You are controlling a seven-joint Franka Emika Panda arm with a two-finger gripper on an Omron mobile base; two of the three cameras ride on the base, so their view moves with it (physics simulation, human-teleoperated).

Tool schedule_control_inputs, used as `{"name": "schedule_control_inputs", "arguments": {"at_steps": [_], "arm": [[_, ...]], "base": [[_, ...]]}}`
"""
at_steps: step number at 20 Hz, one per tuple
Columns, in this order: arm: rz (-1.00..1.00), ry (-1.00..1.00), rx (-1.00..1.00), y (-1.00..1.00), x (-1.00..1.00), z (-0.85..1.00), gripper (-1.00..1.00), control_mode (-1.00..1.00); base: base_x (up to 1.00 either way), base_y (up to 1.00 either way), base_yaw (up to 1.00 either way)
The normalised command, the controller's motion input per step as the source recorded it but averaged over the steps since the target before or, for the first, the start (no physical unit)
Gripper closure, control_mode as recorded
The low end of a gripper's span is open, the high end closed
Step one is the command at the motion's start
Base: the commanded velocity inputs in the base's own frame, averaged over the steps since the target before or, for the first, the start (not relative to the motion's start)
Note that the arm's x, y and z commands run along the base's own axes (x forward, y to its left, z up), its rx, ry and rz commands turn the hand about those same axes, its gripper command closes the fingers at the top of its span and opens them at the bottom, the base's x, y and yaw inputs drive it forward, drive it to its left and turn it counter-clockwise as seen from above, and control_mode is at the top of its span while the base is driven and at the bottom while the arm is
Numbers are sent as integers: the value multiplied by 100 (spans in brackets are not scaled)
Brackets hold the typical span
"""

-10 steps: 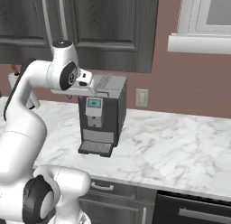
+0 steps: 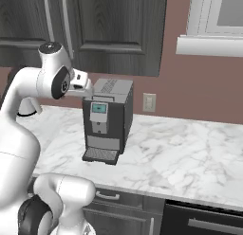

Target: Get the candle and the liquor from the cabinet and move them to the dining counter.

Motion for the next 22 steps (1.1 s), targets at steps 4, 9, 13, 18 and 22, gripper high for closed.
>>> {"name": "schedule_control_inputs", "arguments": {"at_steps": [4, 9, 13, 18, 22], "arm": [[0, -49, 0, 38, -34, 42, -100, -100], [0, -55, 0, 34, -45, 51, -100, -100], [0, -49, 0, 27, -46, 32, -100, -100], [0, -40, 1, 17, -35, 32, -100, -100], [0, -34, 3, 19, -17, 31, -100, -100]], "base": [[0, 0, 0], [0, 0, 0], [0, 0, 0], [0, 0, 0], [0, 0, 0]]}}
